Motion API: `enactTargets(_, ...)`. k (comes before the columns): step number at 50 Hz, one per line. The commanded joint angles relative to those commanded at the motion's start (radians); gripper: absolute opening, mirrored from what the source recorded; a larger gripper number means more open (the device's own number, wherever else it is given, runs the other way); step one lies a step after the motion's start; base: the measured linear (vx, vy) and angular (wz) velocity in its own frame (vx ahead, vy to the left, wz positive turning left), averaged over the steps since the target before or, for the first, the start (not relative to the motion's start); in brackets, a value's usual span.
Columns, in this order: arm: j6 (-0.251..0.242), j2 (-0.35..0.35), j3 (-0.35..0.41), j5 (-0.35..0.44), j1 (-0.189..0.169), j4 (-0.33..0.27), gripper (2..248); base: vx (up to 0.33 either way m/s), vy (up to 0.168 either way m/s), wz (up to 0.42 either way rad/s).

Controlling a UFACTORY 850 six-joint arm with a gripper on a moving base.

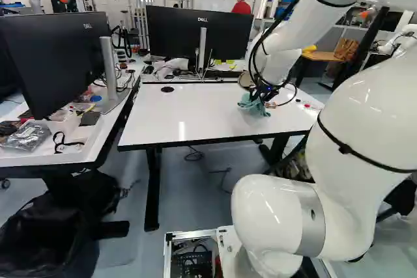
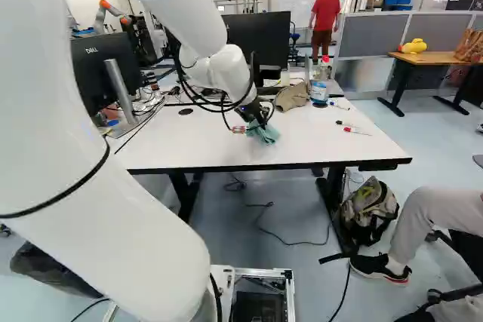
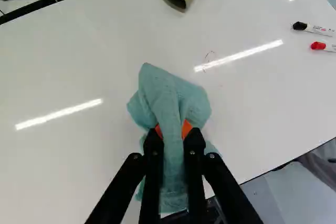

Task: Clean the table with the green towel

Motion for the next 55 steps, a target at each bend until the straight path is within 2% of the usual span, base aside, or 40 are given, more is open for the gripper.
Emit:
enactTargets(7,0.0,0.026,0.025,0.0,0.006,0.0,50,0.0,0.0,0.0)
enactTargets(30,0.0,0.036,0.024,0.0,0.007,0.0,50,0.0,0.0,0.0)
enactTargets(55,0.0,-0.016,-0.09,0.0,0.015,0.0,50,0.0,0.0,0.0)
